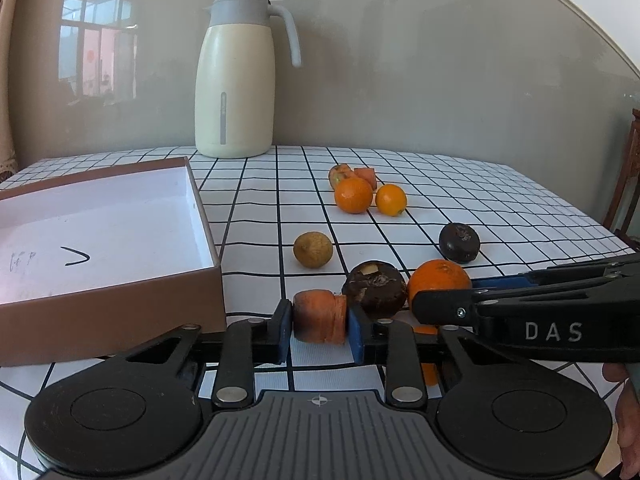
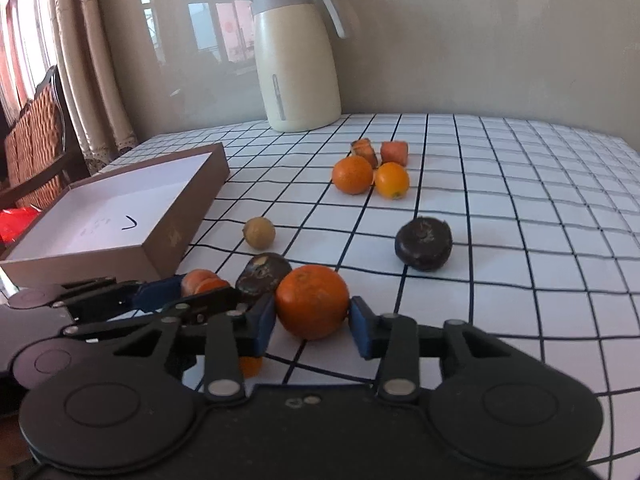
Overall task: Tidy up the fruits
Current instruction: 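Carry the carrot chunk in the left tool and the orange in the right tool over the white box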
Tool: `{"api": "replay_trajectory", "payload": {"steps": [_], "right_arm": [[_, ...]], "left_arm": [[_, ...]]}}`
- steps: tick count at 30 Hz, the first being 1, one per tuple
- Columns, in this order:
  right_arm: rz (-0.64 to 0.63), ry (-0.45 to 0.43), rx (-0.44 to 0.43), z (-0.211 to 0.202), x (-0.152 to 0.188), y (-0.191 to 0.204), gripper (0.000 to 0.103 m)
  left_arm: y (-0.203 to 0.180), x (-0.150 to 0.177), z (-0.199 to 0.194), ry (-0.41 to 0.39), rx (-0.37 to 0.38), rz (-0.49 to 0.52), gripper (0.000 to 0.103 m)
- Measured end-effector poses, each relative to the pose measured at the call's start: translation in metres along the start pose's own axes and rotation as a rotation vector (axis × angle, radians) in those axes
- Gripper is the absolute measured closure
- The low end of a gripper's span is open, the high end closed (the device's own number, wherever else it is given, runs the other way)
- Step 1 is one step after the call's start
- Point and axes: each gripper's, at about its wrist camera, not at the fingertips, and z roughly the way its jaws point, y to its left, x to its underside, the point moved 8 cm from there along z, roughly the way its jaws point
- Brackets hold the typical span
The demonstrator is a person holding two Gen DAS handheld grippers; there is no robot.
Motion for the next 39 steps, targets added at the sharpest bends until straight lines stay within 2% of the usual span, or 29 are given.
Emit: {"api": "replay_trajectory", "payload": {"steps": [10, 26, 33, 39], "right_arm": [[0.006, -0.054, 0.046, -0.013, -0.006, -0.008, 0.073], [0.000, -0.181, 0.052, -0.049, -0.024, 0.002, 0.073], [-0.023, -0.253, 0.004, -0.065, -0.036, 0.024, 0.073], [-0.059, -0.283, -0.037, -0.067, -0.044, 0.050, 0.073]], "left_arm": [[-0.002, 0.000, -0.007, -0.009, 0.003, 0.000, 0.074], [0.017, -0.025, -0.062, -0.122, -0.036, 0.010, 0.074], [0.039, -0.040, -0.091, -0.180, -0.090, 0.011, 0.074], [0.075, -0.046, -0.113, -0.212, -0.177, 0.019, 0.074]]}}
